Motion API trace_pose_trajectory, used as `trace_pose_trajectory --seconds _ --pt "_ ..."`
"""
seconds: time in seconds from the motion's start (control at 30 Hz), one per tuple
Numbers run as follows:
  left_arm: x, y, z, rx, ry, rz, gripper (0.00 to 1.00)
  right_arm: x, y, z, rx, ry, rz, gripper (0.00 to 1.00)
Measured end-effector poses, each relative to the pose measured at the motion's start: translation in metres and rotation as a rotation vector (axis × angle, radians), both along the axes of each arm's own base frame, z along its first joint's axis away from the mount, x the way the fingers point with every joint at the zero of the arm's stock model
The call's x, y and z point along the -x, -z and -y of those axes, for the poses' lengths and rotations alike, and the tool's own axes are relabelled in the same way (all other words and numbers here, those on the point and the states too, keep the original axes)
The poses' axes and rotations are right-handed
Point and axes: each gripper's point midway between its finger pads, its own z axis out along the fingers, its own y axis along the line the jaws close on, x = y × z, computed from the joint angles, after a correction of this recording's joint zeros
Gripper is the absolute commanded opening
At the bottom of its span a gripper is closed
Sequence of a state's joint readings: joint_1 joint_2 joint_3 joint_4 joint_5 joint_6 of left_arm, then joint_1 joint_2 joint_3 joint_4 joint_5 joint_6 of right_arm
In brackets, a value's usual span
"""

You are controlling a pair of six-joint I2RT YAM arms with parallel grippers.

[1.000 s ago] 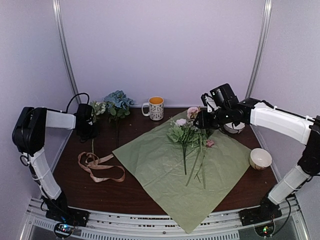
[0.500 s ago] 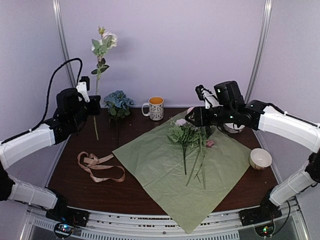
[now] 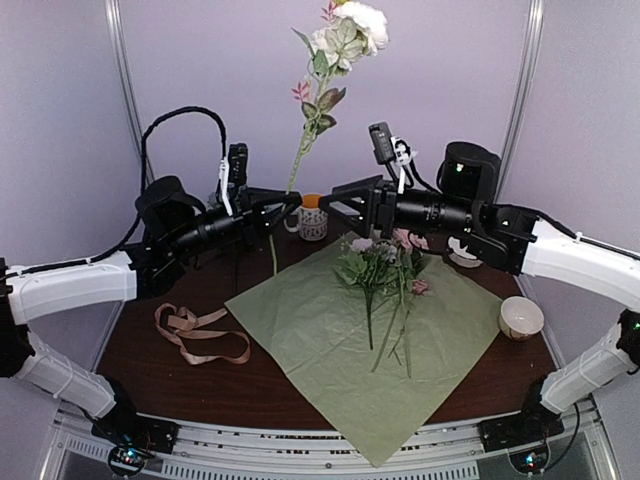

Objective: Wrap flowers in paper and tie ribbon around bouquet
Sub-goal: Pass from the left arm to the right

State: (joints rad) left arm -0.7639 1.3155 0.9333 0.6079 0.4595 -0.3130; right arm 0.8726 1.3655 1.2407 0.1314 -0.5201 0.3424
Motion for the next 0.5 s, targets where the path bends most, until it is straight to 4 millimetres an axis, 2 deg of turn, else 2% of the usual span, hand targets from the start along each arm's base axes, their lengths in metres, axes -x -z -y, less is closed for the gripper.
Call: trace_pose_trajectory --seconds 0.17,0.23,0.3,0.47,0.5 --pt "0.022 0.003 0.027 -0.010 0.135 -0.002 0.00 -0.001 -0.016 -0.003 -0.055 -0.004 0.040 0.73" --pt "0.030 0.005 0.035 -0.013 0.177 -0.006 0.00 -0.002 -0.017 -0.003 -0.062 -0.002 0.045 0.69" --pt "0.035 0.007 0.041 -0.017 0.211 -0.012 0.00 -0.004 -0.017 -0.004 -0.064 0.003 0.047 0.54" --pt "0.040 0.014 0.051 -0.030 0.251 -0.032 0.00 -0.005 -0.019 -0.005 -0.072 0.005 0.053 0.00" --pt "0.040 0.015 0.052 -0.031 0.252 -0.037 0.00 -0.003 -0.020 -0.006 -0.076 0.003 0.054 0.00"
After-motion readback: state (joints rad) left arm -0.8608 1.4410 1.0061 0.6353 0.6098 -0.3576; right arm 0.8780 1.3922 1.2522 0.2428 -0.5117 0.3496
